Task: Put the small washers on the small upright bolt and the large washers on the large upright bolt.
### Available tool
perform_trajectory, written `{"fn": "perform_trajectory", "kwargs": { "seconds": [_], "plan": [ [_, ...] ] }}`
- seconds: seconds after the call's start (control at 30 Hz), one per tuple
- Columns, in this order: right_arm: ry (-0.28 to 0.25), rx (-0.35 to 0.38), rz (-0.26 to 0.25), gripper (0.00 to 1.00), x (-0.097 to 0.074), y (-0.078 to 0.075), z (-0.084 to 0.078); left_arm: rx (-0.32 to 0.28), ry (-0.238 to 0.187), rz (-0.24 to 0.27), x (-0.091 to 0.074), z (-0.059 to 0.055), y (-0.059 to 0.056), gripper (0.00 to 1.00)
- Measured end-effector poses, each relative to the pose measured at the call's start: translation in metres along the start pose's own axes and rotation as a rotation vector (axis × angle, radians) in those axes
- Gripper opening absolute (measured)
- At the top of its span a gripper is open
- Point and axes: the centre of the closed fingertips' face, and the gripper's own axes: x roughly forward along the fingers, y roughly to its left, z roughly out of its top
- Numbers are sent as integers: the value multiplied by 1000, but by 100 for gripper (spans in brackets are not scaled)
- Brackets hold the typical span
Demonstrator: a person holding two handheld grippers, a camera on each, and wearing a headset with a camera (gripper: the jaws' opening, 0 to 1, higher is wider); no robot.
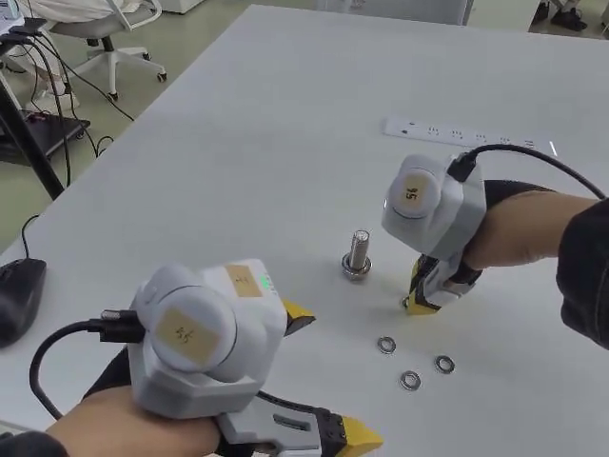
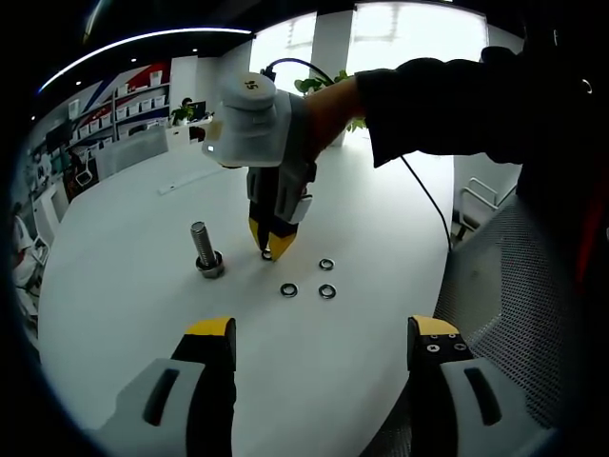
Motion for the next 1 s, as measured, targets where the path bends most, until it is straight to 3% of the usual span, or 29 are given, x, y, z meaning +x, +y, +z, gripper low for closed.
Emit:
{"fn": "perform_trajectory", "kwargs": {
  "seconds": [0.53, 1.0],
  "plan": [
    [3, 19, 5, 14, -5, 4, -5, 4, 3, -5, 1, 0, -1, 73],
    [-3, 52, -2, 14, -13, 9, -19, 15, 10, -16, 3, 0, -5, 73]
  ]
}}
